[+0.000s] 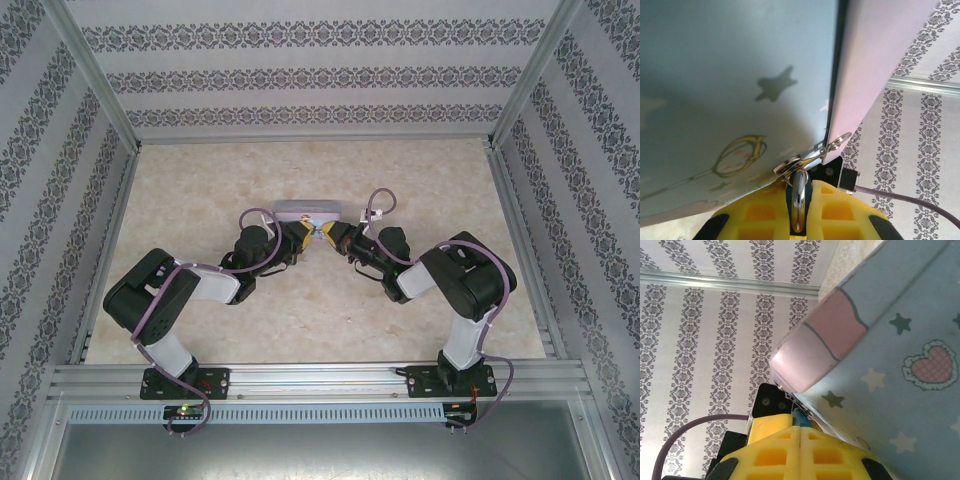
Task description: Unlock a padlock with a key
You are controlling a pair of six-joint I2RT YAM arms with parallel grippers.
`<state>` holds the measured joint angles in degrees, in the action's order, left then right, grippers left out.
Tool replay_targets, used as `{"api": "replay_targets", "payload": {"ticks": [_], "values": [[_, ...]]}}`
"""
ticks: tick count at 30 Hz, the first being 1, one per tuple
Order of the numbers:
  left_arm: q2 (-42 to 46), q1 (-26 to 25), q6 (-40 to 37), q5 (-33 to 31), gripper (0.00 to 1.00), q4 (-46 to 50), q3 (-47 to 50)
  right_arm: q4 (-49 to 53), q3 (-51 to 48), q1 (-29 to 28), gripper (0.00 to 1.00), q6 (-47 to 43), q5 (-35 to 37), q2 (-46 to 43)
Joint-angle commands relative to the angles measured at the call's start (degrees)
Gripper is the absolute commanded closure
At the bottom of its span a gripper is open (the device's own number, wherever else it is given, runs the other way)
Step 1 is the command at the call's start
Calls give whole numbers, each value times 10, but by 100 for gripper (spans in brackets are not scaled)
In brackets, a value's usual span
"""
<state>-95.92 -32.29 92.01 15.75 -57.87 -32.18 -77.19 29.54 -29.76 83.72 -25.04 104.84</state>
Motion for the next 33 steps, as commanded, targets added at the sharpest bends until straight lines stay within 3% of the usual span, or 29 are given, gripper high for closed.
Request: {"api": "replay_targets", "payload": {"ticks": [1,15,33], "values": [[2,-41,9,57,100,-89,0,-22,23,-21,100,4,-27,5],[-39,-65,39,-17,100,-177,-12,-22,8,-22,100,3,-11,-1],[-26,-69,37,4,100,-143,-1,-22,16,27,100,1,-25,3]]}}
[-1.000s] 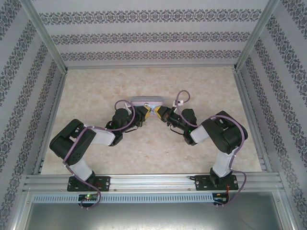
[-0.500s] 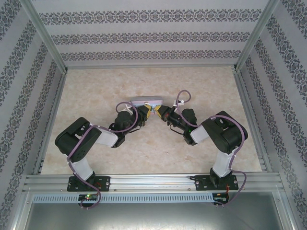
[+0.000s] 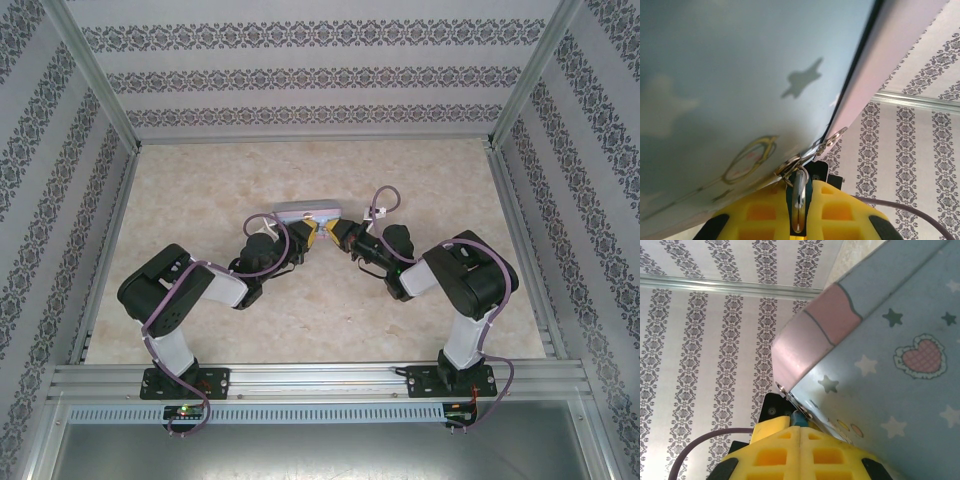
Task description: Unlock a padlock with a key
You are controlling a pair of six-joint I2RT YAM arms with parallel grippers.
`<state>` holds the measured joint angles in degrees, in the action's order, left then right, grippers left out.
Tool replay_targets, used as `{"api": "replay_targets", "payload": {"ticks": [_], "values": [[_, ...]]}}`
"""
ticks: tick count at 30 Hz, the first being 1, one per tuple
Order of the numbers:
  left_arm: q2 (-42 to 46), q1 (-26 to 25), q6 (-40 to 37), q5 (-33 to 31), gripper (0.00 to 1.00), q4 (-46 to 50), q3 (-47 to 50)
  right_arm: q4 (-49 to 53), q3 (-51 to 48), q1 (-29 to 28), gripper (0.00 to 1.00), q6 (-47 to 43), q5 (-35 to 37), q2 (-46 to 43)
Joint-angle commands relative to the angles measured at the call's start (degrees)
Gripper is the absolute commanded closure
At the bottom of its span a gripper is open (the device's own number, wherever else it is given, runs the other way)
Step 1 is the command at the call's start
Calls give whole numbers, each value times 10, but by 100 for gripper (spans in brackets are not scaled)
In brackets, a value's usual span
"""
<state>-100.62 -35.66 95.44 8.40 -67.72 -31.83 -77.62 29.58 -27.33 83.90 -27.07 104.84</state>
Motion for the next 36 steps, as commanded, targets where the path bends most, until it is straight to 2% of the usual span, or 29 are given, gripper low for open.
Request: {"api": "replay_targets", "payload": {"ticks": [1,20,36], "values": [[22,-35,2,78,100,-44,-4,-17,17,4,100,0,-5,3],[15,-35,9,77,100,-58,-13,-17,21,-4,100,1,-4,14],[3,-36,70,59,100,-114,-15,-17,38,0,100,3,-10,30]]}}
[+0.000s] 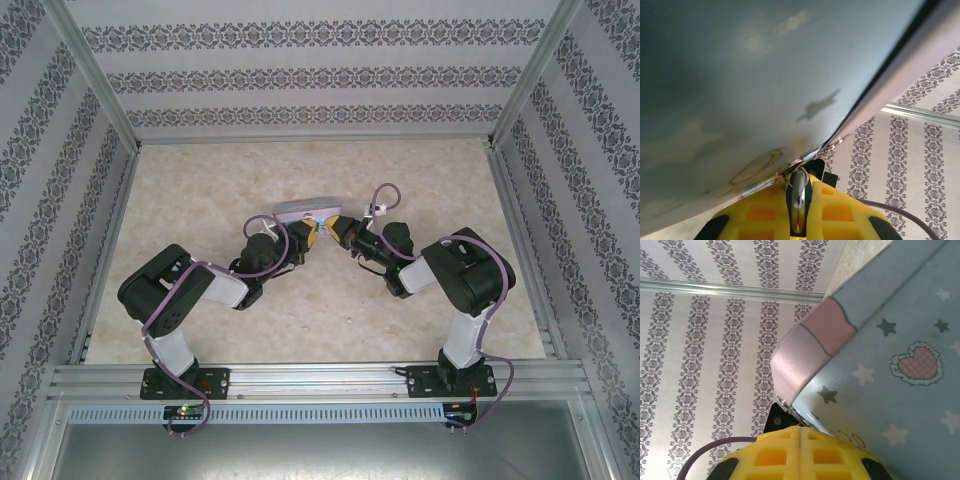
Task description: Unlock a padlock with a key
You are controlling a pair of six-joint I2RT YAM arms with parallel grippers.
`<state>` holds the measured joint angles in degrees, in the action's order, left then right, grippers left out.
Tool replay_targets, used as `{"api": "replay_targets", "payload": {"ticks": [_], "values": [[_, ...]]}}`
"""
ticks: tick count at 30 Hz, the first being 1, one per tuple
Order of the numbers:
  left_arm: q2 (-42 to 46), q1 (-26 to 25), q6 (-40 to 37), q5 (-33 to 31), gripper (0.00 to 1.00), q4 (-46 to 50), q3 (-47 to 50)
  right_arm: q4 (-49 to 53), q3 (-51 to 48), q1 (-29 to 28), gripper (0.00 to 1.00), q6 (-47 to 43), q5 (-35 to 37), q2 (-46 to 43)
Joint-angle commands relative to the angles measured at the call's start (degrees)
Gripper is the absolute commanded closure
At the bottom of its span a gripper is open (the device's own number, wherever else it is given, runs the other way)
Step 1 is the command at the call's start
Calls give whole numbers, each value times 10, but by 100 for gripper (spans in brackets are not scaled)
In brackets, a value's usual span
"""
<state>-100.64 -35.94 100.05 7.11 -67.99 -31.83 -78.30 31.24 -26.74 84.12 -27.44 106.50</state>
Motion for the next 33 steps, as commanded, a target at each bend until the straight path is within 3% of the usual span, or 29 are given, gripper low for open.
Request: {"api": "replay_targets", "payload": {"ticks": [1,33], "values": [[1,-33,27,70,100,-118,-16,-11,23,-5,100,1,-5,14],[-7,-36,57,59,100,-135,-23,-11,23,-30,100,8,-13,18]]}}
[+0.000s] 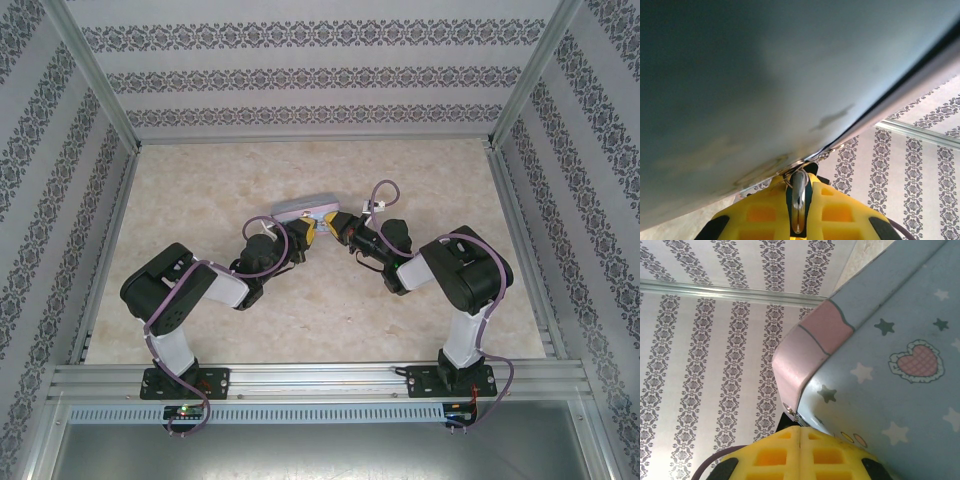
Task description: Unlock a padlock with a key
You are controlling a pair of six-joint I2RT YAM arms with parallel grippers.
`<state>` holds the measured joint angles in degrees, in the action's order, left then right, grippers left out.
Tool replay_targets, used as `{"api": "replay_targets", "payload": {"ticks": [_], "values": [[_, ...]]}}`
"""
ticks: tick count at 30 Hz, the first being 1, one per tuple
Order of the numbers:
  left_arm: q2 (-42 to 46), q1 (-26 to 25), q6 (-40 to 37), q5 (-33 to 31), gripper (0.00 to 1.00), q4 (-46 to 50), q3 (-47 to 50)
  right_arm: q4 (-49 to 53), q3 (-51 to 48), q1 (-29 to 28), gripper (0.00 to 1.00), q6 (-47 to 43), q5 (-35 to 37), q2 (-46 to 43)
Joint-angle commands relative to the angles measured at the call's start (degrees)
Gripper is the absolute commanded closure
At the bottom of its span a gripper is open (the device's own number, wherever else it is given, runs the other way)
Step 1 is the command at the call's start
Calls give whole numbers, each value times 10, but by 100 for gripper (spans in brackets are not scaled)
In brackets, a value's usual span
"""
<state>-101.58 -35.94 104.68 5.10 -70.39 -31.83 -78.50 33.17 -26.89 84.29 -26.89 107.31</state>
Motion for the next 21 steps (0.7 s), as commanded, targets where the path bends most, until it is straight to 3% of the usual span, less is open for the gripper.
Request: {"api": "replay_targets", "payload": {"ticks": [1,21], "values": [[2,-37,10,79,100,-111,-23,-8,1,-28,100,7,-17,9],[0,-38,4,77,100,-110,-19,-8,-6,-52,100,101,7,20]]}}
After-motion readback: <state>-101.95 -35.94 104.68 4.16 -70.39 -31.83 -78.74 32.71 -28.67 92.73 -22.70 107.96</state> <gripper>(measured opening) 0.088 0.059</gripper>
